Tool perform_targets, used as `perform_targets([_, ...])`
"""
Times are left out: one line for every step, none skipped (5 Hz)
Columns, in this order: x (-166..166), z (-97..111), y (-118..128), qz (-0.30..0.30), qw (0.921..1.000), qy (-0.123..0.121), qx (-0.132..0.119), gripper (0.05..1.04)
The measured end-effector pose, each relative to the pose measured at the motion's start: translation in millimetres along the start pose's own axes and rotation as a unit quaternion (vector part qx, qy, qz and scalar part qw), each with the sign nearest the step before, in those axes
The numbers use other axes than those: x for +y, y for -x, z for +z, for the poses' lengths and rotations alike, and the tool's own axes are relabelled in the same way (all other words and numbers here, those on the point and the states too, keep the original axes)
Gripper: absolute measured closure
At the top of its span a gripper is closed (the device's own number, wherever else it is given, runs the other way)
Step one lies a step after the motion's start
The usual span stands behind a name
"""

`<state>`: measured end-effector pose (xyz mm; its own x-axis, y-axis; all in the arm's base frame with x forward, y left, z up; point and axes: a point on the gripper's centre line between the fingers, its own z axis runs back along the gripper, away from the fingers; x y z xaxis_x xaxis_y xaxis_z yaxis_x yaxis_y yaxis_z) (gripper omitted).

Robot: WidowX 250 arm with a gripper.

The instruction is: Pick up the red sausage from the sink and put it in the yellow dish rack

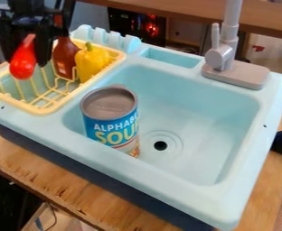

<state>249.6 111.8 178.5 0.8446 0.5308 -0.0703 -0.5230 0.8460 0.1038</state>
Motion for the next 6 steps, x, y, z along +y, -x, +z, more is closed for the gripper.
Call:
perform_targets([-1.4,-12.1,-5.3,0.017,0.9997,0.000,0.017,0.525])
perform_targets([-0.9,-21.2,-8.6,0.028,0.9992,-0.007,0.026,0.525])
perform_targets([-2.8,-32.0,-11.8,0.036,0.9988,-0.008,0.032,0.525])
perform_targets([-4.6,-46.0,-13.9,0.042,0.9974,-0.015,0.057,0.525])
perform_targets([-4.3,-54.3,-16.0,0.046,0.9964,-0.022,0.068,0.525])
perform_targets([-6.3,-65.2,-16.2,0.042,0.9953,-0.023,0.084,0.525])
